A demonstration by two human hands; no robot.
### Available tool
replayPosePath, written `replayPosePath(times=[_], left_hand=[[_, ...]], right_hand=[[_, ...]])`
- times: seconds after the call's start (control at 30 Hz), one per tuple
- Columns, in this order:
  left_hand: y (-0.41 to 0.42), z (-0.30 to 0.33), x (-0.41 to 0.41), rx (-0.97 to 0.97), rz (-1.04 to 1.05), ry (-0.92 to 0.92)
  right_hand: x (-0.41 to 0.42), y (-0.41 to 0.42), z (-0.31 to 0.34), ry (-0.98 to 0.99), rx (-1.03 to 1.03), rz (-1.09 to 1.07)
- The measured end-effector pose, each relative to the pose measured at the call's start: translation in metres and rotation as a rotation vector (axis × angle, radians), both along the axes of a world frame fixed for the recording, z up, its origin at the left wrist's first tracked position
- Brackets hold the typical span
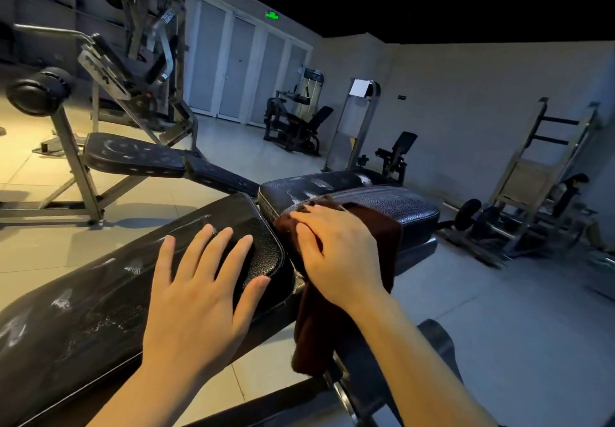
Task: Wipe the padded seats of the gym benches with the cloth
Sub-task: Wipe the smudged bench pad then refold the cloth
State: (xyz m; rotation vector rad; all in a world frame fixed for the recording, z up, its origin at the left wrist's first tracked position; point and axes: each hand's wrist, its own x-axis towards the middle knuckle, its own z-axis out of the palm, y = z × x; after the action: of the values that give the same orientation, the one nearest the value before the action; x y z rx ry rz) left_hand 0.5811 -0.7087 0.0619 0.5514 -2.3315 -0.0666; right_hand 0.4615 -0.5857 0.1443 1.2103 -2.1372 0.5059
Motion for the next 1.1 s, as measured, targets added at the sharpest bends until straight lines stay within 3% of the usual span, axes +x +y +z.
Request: replayPosePath(times=[0.13, 0.27, 0.4, 0.5, 0.7, 0.93, 1.1], left_hand=[[-0.002, -0.002, 0.0, -0.008, 0.01, 0.002], [-0.002, -0.004, 0.0, -0.05, -0.012, 0.058], [-0.001, -0.004, -0.002, -0.103, -0.027, 0.122], [-0.001, -0.006, -0.003, -0.147, -0.036, 0.122], [0.0, -0.008, -0.001, -0.204, -0.067, 0.112], [-0.002, -0.008, 0.003, -0.215, -0.062, 0.077], [-0.003, -0.011, 0.003, -0.227, -0.055, 0.076]], right_hand=[[-0.02, 0.019, -0.001, 0.028, -0.063, 0.042], [-0.071, 0.053, 0.02, -0.052, -0.099, -0.191], [-0.1, 0.068, 0.05, -0.301, -0.189, -0.373], [-0.095, 0.057, 0.053, -0.295, -0.116, -0.448], [-0.046, 0.008, 0.032, -0.171, 0.074, -0.272], [-0.001, 0.001, -0.007, 0.095, -0.075, 0.083], [-0.051, 0.042, 0.006, -0.039, -0.12, -0.052]])
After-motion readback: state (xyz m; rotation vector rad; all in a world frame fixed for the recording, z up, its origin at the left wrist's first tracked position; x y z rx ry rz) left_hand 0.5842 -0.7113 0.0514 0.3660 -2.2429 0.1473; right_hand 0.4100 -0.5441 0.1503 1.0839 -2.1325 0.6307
